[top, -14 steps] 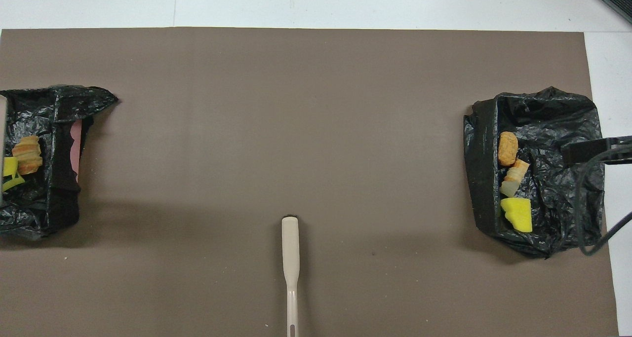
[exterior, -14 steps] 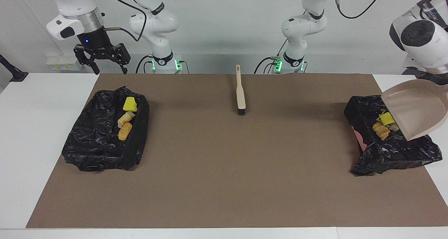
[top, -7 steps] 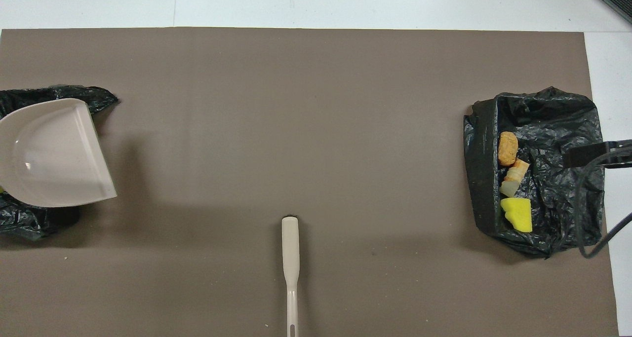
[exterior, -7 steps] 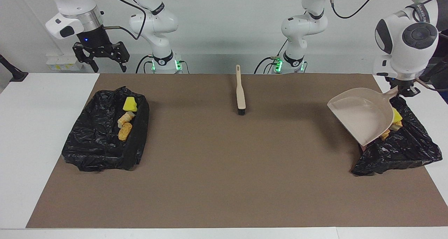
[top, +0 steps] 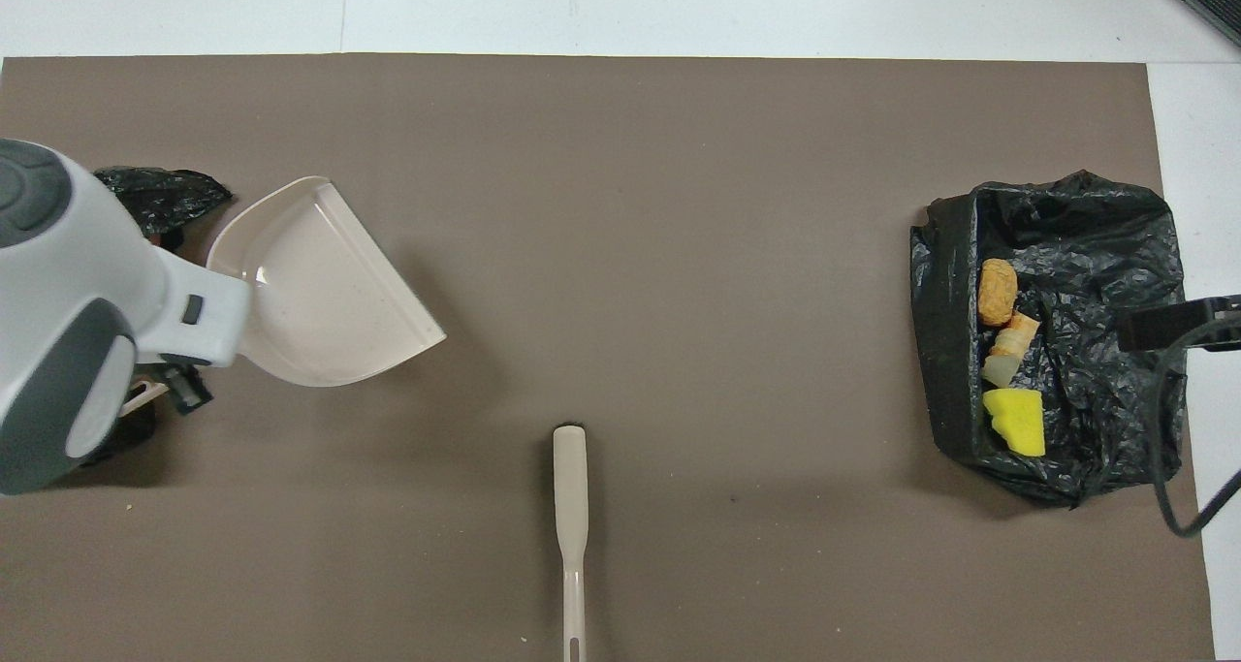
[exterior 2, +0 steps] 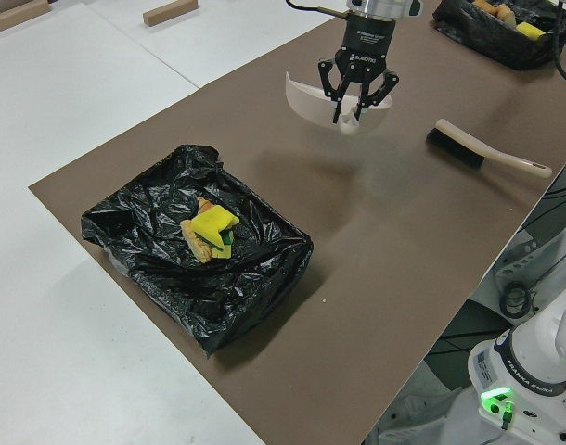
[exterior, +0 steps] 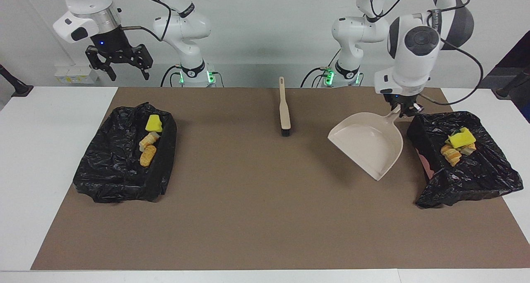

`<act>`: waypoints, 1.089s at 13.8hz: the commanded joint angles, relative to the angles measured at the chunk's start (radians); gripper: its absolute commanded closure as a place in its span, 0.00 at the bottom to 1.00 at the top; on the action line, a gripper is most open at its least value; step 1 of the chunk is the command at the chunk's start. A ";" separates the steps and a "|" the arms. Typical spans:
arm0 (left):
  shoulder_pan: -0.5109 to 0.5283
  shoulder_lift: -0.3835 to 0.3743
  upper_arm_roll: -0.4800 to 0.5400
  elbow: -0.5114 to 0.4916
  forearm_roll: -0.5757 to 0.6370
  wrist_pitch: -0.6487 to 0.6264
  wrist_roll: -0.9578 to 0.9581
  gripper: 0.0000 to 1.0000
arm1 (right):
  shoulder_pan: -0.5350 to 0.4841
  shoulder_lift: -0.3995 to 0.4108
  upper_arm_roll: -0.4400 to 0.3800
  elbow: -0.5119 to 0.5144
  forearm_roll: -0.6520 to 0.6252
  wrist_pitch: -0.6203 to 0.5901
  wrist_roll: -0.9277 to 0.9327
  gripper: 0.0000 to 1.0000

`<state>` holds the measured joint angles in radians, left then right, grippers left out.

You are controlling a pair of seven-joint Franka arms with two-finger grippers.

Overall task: Sweep and dump trash in bin
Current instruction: 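Bring the dustpan back to the table center with the left gripper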

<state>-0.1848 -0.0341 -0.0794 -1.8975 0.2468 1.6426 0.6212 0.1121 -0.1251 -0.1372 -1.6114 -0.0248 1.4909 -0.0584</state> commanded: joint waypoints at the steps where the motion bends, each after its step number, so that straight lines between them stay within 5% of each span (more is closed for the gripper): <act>1: -0.097 -0.014 0.021 -0.037 -0.079 0.059 -0.197 1.00 | -0.011 -0.022 0.013 0.001 -0.033 -0.023 -0.040 0.00; 9: -0.352 0.198 0.017 0.101 -0.279 0.213 -0.869 1.00 | -0.011 -0.054 0.018 -0.039 -0.049 -0.006 -0.044 0.00; 15: -0.410 0.356 0.018 0.210 -0.383 0.283 -1.080 1.00 | -0.011 -0.054 0.016 -0.039 -0.041 -0.006 -0.032 0.00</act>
<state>-0.5839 0.2711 -0.0792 -1.7545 -0.1043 1.9230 -0.4274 0.1121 -0.1565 -0.1293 -1.6257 -0.0553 1.4872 -0.0663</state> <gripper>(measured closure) 0.683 0.000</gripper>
